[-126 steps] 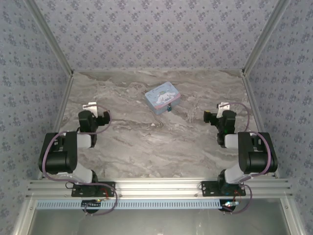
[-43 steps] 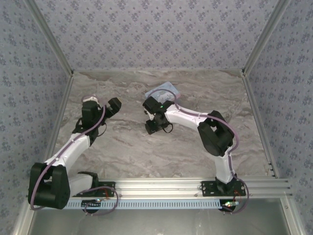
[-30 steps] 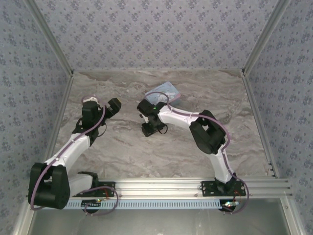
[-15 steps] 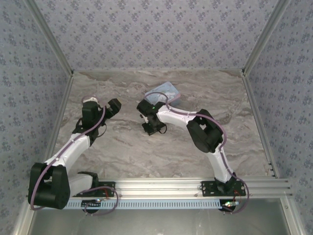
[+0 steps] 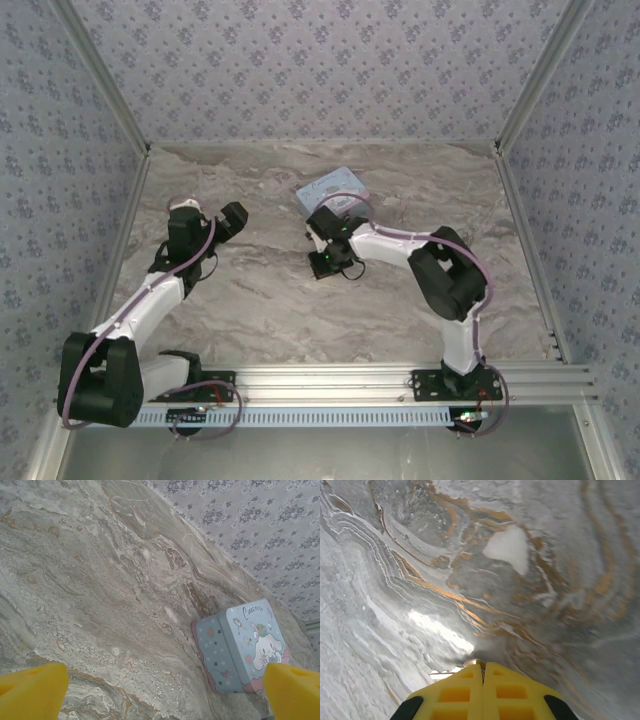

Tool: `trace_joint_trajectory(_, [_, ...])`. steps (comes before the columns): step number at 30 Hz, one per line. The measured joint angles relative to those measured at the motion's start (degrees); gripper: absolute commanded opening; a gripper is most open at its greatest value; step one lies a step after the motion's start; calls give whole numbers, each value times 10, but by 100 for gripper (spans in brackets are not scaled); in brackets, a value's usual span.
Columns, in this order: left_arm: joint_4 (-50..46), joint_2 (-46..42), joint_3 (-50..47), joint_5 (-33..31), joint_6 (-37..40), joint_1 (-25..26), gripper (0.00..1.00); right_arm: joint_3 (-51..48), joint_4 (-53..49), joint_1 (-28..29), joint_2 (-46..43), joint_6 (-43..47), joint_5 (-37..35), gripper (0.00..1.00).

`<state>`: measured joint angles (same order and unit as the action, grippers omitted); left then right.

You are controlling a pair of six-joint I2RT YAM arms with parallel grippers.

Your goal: Unlock the padlock with the key

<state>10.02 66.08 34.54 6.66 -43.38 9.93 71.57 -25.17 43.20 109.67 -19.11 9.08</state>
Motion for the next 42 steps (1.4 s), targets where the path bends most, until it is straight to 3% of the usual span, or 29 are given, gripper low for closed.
trace_joint_trajectory(7, [1,0,0,27,-25,4,99,-103,105,-3,-114,-10,-49,0])
trace_joint_trajectory(16, [-1,0,23,54,-87,35,100,-189,218,42,-219,25,-196,0])
trace_joint_trajectory(22, [-45,33,102,84,-166,60,98,-226,283,71,-259,100,-304,0])
trace_joint_trajectory(26, [-86,66,157,100,-248,81,94,-249,347,89,-271,183,-374,0])
trace_joint_trajectory(30, [-127,82,185,112,-359,110,79,-264,414,92,-274,262,-416,0])
trace_joint_trajectory(38, [-177,101,203,128,-615,180,67,-269,512,92,-275,339,-432,0])
trace_joint_trajectory(42, [-173,103,195,128,-695,213,63,-269,537,92,-275,346,-424,0])
